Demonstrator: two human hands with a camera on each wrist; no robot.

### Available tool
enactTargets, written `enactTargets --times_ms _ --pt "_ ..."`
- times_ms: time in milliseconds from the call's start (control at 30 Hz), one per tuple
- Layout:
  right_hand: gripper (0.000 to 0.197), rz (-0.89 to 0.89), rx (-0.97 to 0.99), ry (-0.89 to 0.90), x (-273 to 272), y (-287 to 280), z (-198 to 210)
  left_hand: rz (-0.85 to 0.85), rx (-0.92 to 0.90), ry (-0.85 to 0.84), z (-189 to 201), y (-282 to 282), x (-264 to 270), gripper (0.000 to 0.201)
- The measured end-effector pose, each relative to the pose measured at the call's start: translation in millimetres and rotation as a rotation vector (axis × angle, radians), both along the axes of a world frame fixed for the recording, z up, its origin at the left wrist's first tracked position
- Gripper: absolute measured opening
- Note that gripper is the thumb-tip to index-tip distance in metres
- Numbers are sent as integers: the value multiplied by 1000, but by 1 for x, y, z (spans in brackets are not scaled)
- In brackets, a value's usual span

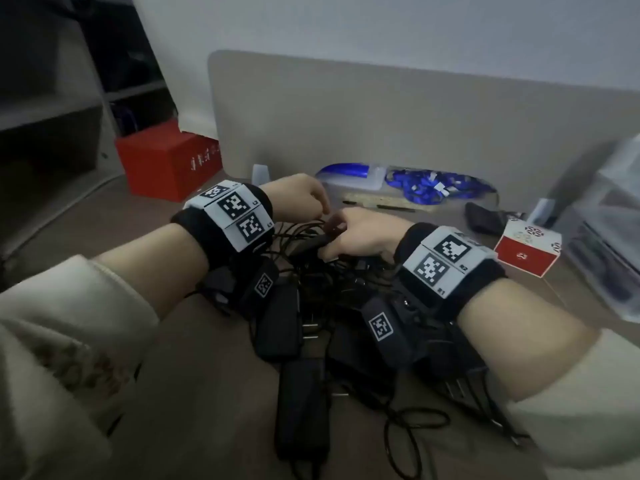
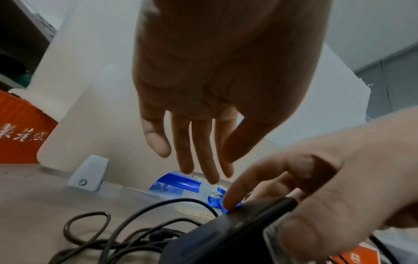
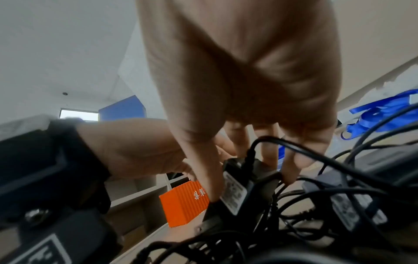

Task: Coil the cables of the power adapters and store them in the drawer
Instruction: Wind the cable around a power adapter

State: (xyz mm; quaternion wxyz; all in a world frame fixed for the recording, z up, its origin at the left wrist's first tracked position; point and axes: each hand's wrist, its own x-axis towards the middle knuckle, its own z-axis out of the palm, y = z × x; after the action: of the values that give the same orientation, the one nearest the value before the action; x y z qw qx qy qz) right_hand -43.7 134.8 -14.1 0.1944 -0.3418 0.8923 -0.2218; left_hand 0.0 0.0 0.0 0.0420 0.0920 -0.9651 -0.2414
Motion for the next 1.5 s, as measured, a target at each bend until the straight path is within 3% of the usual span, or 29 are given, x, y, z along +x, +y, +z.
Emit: enactTargets --times_ms 167,233,367,433,533,733,867,1067,1200,1333,1500 --pt "34 41 56 44 -4 3 1 -57 -73 -174 5 4 -6 24" --pt "34 25 18 48 -4 6 0 -78 -85 -248 8 7 -6 32" --pt "29 -38 -163 113 -6 18 5 -202 68 -326 18 13 6 53" --pt "17 -82 -354 9 -5 25 12 -264 85 -259 21 12 11 41" --pt "29 -156 -587 -74 -2 36 21 -228 27 -99 22 6 13 46" --pt "36 -239 -851 -205 16 46 16 -150 143 25 22 13 24 39" --pt "31 -314 -1015 -284 26 46 12 -50 330 198 17 16 36 27" --pt "22 -306 -1195 -250 47 42 11 85 639 501 7 31 56 37" --pt "26 -280 -1356 -280 54 34 0 73 838 462 -8 39 59 34" --pt "25 -281 -1307 -261 50 30 -8 99 931 435 -17 39 60 58" --pt "22 -345 -1296 -282 39 32 -11 30 1062 405 -21 37 55 61"
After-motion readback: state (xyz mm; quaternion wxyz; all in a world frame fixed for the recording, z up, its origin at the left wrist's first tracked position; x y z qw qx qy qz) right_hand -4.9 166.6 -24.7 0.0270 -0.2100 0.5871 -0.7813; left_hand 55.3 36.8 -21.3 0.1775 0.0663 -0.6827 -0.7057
